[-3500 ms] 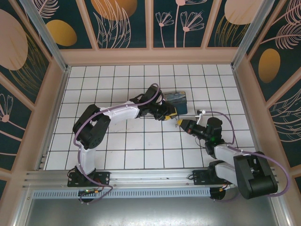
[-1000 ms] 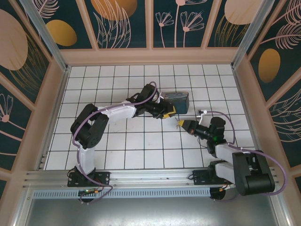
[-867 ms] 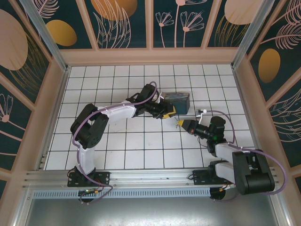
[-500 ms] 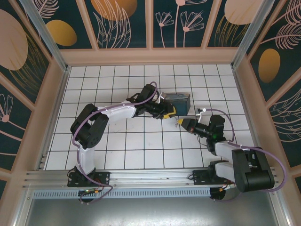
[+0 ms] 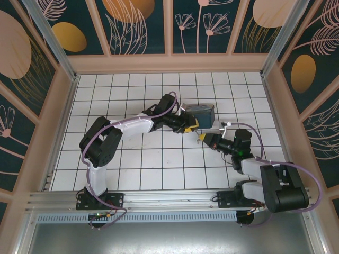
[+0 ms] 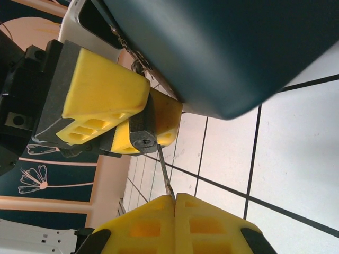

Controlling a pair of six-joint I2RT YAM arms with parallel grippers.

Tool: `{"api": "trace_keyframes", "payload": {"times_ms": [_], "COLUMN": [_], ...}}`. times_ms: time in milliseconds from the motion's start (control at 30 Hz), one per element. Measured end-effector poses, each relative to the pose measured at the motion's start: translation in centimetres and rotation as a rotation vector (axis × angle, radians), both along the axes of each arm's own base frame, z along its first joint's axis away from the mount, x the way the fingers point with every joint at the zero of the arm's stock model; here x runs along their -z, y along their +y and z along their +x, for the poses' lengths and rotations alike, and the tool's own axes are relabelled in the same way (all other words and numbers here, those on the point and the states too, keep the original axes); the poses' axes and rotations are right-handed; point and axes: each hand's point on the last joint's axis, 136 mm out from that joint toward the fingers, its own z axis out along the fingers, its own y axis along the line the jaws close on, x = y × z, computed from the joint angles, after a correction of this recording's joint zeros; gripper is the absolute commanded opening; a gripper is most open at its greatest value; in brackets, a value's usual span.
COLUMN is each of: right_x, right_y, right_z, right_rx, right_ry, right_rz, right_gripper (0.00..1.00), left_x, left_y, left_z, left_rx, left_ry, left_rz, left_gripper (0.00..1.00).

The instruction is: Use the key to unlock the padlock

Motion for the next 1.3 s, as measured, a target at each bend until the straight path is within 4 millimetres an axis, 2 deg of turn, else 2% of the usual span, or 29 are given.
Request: {"api": "trace_keyframes", "payload": {"times_ms": [1300], "right_x": [-0.94], "right_y": [0.13], "right_z": [0.08], "right_rx": [0.006], "right_ry": [-0.024], "right_rz": [-0.006], "right_gripper": [0.0], "left_x": [0.27], "left_y": [0.44], "left_z": [0.46], "left_rx": [-0.026], "left_ry": [0.018], "left_rz": [-0.02], "left_gripper": [0.0]}}
